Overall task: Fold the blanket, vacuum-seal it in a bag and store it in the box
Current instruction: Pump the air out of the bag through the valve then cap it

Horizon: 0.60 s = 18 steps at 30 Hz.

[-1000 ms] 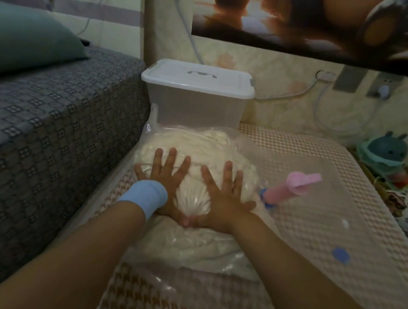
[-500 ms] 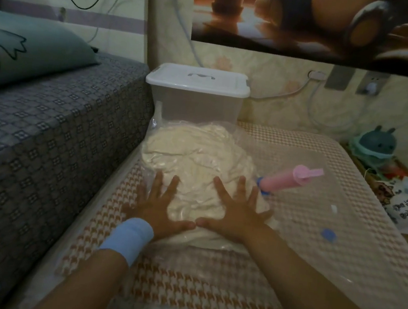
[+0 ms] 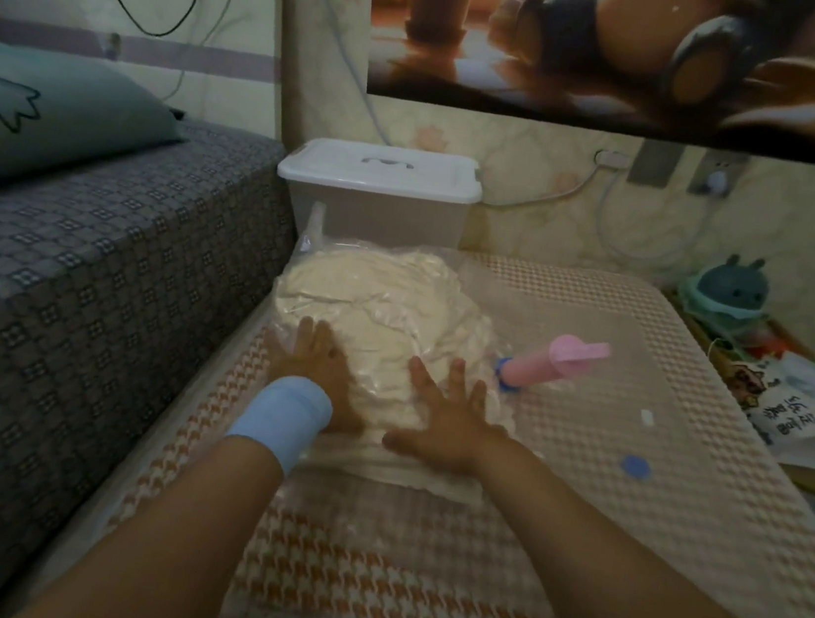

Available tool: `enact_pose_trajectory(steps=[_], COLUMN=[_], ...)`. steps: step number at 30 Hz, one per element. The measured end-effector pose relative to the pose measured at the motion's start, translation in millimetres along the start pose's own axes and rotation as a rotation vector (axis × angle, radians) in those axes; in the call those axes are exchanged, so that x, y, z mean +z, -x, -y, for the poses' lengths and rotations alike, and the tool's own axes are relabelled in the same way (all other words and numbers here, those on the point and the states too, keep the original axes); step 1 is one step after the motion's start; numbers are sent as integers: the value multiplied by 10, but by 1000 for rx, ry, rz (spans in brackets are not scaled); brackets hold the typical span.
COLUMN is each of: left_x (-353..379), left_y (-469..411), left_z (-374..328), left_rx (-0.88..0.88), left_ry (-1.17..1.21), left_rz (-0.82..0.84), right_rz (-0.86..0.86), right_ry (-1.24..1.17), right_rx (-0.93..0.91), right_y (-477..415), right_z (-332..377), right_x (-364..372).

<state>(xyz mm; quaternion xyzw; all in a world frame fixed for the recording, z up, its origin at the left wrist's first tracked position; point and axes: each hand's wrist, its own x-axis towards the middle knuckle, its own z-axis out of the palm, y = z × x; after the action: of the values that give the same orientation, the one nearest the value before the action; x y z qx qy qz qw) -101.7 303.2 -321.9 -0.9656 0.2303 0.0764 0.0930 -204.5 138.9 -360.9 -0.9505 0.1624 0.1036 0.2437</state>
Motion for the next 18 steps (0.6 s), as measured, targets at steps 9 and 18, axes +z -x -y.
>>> enact_pose_trajectory(steps=[9,18], left_x=[-542,-627], left_y=[26,-57], left_z=[-1169,-1878], left_rx=[486,563], left_ry=[510,587], left_rz=[-303,-232], right_rz=[-1028,-811], right_ry=[379,270], right_rx=[-727,-386], right_y=[765,660], right_z=[-295,-768], right_x=[-870,-1271])
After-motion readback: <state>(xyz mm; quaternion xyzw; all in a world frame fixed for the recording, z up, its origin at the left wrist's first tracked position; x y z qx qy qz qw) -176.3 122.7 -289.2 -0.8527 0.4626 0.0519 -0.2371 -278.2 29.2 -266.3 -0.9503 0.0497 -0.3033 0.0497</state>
